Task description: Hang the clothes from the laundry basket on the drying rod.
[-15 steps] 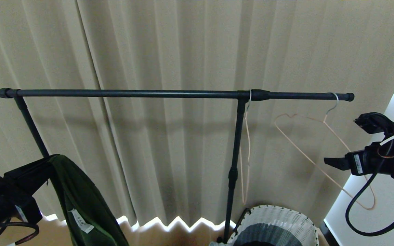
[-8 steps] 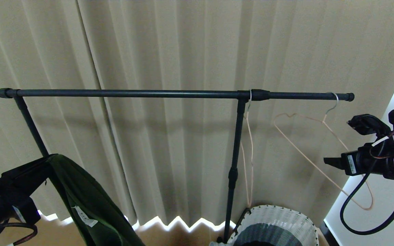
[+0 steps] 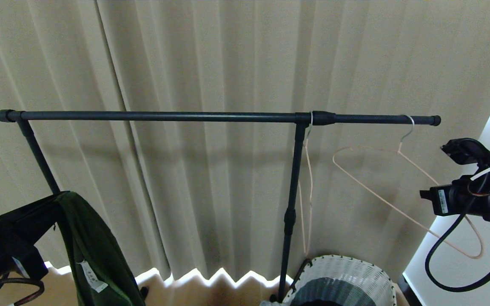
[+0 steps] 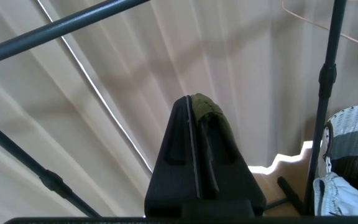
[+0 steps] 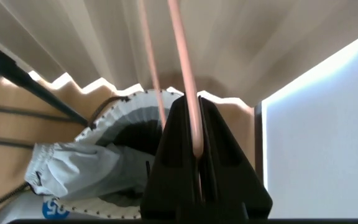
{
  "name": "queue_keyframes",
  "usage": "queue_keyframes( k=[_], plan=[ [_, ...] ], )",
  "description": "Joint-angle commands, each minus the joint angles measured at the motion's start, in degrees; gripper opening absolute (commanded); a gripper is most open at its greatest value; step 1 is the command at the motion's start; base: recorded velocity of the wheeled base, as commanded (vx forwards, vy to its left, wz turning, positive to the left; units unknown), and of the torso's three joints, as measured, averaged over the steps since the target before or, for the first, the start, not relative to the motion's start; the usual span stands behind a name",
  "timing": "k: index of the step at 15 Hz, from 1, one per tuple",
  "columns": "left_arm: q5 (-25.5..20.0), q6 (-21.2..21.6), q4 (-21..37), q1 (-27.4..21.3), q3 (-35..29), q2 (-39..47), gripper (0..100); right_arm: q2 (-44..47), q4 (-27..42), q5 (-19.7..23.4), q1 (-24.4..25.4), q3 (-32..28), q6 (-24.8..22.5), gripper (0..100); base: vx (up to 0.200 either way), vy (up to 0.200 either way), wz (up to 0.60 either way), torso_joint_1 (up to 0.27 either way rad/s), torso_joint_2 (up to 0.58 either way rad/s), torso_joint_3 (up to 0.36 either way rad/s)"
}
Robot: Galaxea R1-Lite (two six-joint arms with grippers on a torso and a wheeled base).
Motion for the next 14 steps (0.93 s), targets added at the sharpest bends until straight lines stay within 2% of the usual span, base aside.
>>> queue_keyframes(
  k=[1,6,10,11,14],
  plan=[
    [-0.01,0.06,-0.09,-0.02,0.18,-0.03,0,-4.14,-0.16,0.03,-0.09,0.93,0.43,0,0.000,0.000,0.00,0.000,0.00,0.000],
    [-0.01,0.06,-0.09,-0.11,0.27,-0.03,0,-11.70,-0.43,-0.06,-0.09,4.80,0.52,0,0.000,0.000,0.00,0.000,0.00,0.000],
    [-0.01,0.32,-0.09,-0.11,0.36,-0.03,0,-20.05,-0.34,-0.14,0.00,10.95,0.25,0,0.000,0.000,0.00,0.000,0.00,0.000],
    [0.08,1.55,-0.09,-0.02,0.45,0.05,0,-21.54,-0.34,-0.14,0.00,12.18,0.25,0,0.000,0.000,0.00,0.000,0.00,0.000],
    [0.08,4.54,-0.09,0.24,1.59,-0.03,0,-24.70,-0.25,-0.32,0.00,14.82,0.16,0,-0.200,0.000,0.00,0.009,0.00,0.004]
  ],
)
